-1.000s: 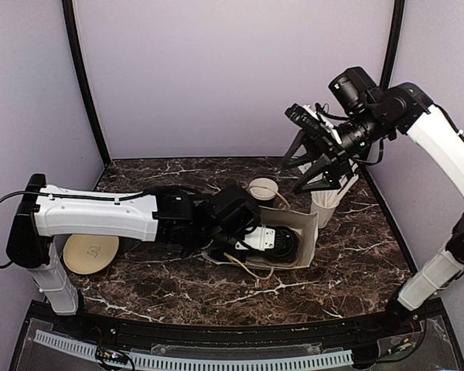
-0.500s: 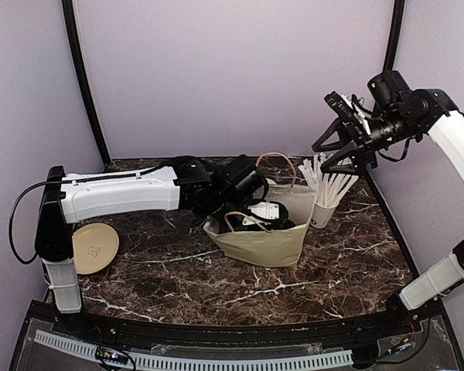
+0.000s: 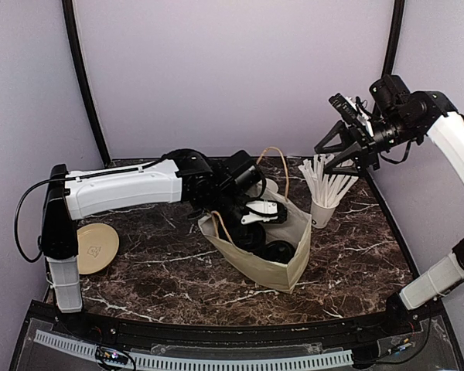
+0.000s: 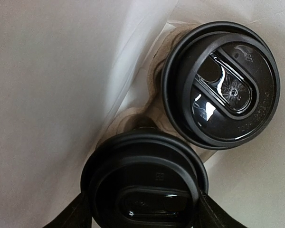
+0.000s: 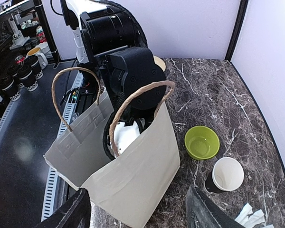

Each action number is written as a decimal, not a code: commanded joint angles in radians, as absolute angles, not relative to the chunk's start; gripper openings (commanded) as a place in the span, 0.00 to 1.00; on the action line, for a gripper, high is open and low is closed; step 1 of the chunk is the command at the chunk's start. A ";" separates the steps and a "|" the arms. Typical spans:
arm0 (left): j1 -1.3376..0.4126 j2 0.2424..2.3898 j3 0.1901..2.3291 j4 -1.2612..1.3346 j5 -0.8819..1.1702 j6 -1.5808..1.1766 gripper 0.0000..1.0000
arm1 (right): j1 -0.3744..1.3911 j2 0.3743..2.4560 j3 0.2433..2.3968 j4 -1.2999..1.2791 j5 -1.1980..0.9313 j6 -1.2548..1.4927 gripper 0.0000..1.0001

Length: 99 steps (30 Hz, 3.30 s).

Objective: Pack the takeout coffee

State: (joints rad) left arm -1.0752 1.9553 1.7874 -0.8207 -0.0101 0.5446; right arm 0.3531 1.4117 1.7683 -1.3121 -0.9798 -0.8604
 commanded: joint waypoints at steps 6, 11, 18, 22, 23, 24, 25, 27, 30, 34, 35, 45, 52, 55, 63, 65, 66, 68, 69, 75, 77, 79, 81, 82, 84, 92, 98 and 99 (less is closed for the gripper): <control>-1.078 1.989 1.814 -0.905 0.096 0.499 0.46 | 0.341 1.420 1.747 -1.310 -1.029 -0.866 0.68; -1.078 2.032 1.837 -0.881 0.032 0.504 0.46 | 0.341 1.423 1.724 -1.293 -1.033 -0.861 0.68; -1.088 2.089 1.903 -0.890 0.033 0.477 0.44 | 0.341 1.427 1.710 -1.281 -1.032 -0.854 0.68; -1.088 2.116 1.904 -0.884 0.030 0.464 0.43 | 0.340 1.425 1.705 -1.271 -1.030 -0.842 0.67; -1.088 2.126 1.907 -0.883 0.031 0.464 0.42 | 0.341 1.424 1.701 -1.268 -1.031 -0.840 0.67; -1.088 2.131 1.910 -0.883 0.033 0.464 0.42 | 0.341 1.422 1.695 -1.261 -1.031 -0.836 0.67; -1.088 2.144 1.919 -0.886 0.034 0.466 0.41 | 0.340 1.421 1.689 -1.256 -1.031 -0.830 0.67; -1.087 2.170 1.953 -0.898 0.035 0.471 0.41 | 0.341 1.419 1.680 -1.246 -1.034 -0.824 0.67; -1.085 2.223 2.018 -0.924 0.037 0.477 0.41 | 0.341 1.419 1.671 -1.231 -1.044 -0.811 0.67; -1.083 2.268 2.091 -0.968 0.046 0.469 0.40 | 0.341 1.413 1.666 -1.223 -1.047 -0.799 0.67; -1.083 2.269 2.095 -0.972 0.059 0.466 0.39 | 0.341 1.411 1.665 -1.224 -1.045 -0.797 0.67; -1.088 2.216 2.094 -1.011 0.107 0.424 0.51 | 0.341 1.384 1.651 -1.217 -1.029 -0.781 0.67; -1.088 2.160 2.161 -1.013 0.061 0.403 0.74 | 0.341 1.387 1.661 -1.213 -1.029 -0.770 0.67; -1.088 2.124 2.158 -1.016 0.058 0.397 0.81 | 0.341 1.385 1.663 -1.211 -1.028 -0.769 0.67; -1.088 2.050 2.150 -1.022 0.090 0.383 0.99 | 0.341 1.387 1.657 -1.202 -1.037 -0.755 0.67; -1.088 2.035 2.152 -1.025 0.089 0.381 0.99 | 0.341 1.387 1.656 -1.200 -1.037 -0.752 0.67; -1.088 2.025 2.152 -1.027 0.088 0.380 0.99 | 0.341 1.386 1.654 -1.198 -1.037 -0.750 0.67; -1.088 2.011 2.152 -1.031 0.091 0.378 0.99 | 0.341 1.388 1.652 -1.195 -1.036 -0.747 0.67; -1.088 2.006 2.152 -1.034 0.092 0.377 0.99 | 0.341 1.388 1.652 -1.193 -1.037 -0.746 0.67; -1.088 1.939 2.151 -1.009 0.110 0.367 0.99 | 0.341 1.395 1.648 -1.167 -1.038 -0.723 0.67; -1.088 1.905 2.147 -0.979 0.126 0.362 0.99 | 0.344 1.400 1.635 -1.119 -1.031 -0.659 0.65; -1.088 1.851 2.128 -0.929 0.134 0.355 0.99 | 0.356 1.413 1.635 -1.105 -1.035 -0.634 0.64; -1.088 1.810 2.101 -0.863 0.135 0.349 0.99 | 0.378 1.425 1.650 -1.113 -1.026 -0.628 0.64; -1.088 1.795 2.077 -0.814 0.130 0.348 0.99 | 0.388 1.426 1.656 -1.116 -1.018 -0.626 0.64; -1.088 1.754 2.033 -0.740 0.110 0.345 0.99 | 0.410 1.426 1.662 -1.115 -0.996 -0.621 0.65; -1.086 1.609 1.884 -0.523 -0.070 0.336 0.99 | 0.438 1.427 1.651 -1.034 -0.863 -0.521 0.61; -1.043 1.475 1.705 -0.346 -0.244 0.300 0.98 | 0.366 1.396 1.679 -1.018 -0.772 -0.481 0.64; -1.031 1.445 1.663 -0.316 -0.254 0.292 0.98 | 0.345 1.385 1.668 -1.002 -0.754 -0.464 0.63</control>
State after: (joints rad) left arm -1.0718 1.5517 1.7535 -0.4782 -0.1139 0.3351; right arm 0.4084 1.4223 1.6524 -1.0698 -0.8341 -0.5255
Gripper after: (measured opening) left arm 0.985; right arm 0.637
